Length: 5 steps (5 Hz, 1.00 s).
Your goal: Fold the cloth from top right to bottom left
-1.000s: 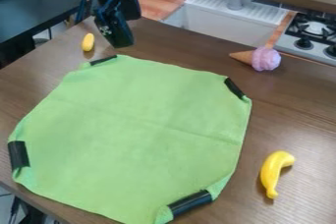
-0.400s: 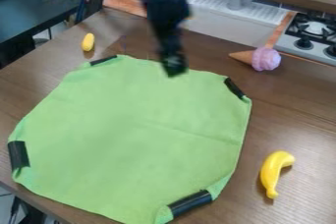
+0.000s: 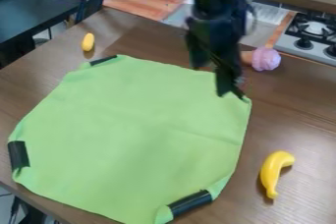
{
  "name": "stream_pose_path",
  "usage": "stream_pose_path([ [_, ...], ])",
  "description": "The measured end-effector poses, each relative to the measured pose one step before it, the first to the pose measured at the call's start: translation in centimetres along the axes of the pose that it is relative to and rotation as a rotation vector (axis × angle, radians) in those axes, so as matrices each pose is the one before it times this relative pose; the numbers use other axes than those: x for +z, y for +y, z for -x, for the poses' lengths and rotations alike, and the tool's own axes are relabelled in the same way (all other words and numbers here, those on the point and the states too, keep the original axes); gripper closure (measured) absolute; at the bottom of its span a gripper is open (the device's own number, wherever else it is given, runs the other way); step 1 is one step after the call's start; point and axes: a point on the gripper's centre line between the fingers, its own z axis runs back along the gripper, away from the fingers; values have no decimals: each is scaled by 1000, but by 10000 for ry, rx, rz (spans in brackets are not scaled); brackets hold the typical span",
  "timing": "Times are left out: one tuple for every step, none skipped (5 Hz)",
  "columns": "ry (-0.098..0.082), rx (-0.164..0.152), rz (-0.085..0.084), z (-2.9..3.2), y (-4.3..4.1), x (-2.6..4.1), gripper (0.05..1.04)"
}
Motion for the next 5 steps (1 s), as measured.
stream_pose_path([
  [343, 2378, -900, -1320, -1419, -2159, 83],
  [-526, 2258, -1151, -1787, -952, -1089, 82],
  [-1333, 1472, -391, -2222, -537, -1238, 83],
  [-567, 942, -229, -1544, -507, -982, 83],
  [66, 897, 26, -200, -388, -964, 82],
])
